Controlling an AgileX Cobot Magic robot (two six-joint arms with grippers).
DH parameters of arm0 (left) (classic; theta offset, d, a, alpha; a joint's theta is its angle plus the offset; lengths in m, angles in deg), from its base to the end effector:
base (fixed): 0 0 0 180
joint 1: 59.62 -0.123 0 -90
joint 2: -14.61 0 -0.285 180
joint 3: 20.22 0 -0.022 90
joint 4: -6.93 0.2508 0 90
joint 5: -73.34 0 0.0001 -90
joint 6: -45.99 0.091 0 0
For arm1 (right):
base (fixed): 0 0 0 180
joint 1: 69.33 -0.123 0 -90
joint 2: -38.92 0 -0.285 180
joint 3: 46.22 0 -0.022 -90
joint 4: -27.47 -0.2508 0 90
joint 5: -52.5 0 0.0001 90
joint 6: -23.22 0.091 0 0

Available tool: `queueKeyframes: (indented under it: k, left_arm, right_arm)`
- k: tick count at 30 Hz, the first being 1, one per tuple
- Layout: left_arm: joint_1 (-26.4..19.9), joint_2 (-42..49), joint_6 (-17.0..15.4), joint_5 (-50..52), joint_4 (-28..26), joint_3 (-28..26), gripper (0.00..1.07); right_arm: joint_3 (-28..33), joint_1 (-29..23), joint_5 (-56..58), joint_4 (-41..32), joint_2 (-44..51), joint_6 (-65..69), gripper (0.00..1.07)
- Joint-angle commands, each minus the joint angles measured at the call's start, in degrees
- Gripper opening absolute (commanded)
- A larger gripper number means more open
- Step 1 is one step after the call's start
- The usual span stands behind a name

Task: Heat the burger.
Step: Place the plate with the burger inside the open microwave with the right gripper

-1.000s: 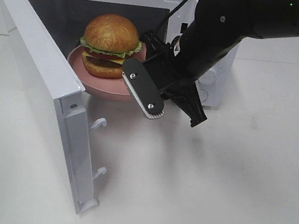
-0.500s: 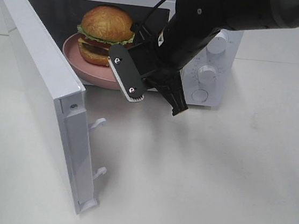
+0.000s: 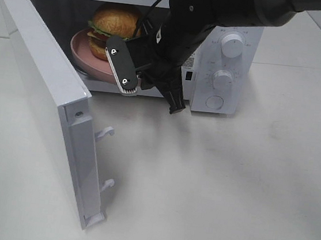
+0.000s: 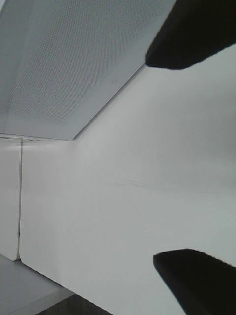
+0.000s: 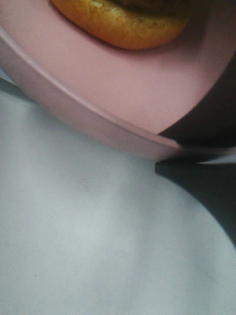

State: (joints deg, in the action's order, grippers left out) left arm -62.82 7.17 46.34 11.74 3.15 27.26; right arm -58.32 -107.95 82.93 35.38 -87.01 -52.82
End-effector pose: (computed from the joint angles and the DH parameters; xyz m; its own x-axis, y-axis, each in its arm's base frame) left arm -0.0084 -0.0058 0.2815 -0.4448 -0.0502 -0.8942 -0.0152 0.9987 -0.0485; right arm 0.3624 0.2814 0.1991 0.5076 -0.8614 -0.0169 -0.7007 -0.4013 -0.5899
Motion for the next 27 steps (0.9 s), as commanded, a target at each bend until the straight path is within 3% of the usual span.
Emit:
queueKeyframes:
  k: [1,27]
  left_arm:
    - [0.2,0.3,0.1,0.5,-0.3,0.2,0.91]
    - [0.2,0.3,0.1,0.5,-0.3,0.2,0.91]
  right_arm:
    - [-3.1,0.2,-1.8,1.0,-0.4,1.1,0.00]
    - [-18.9,-0.2,0.6,3.6,-11.1,7.3,0.00]
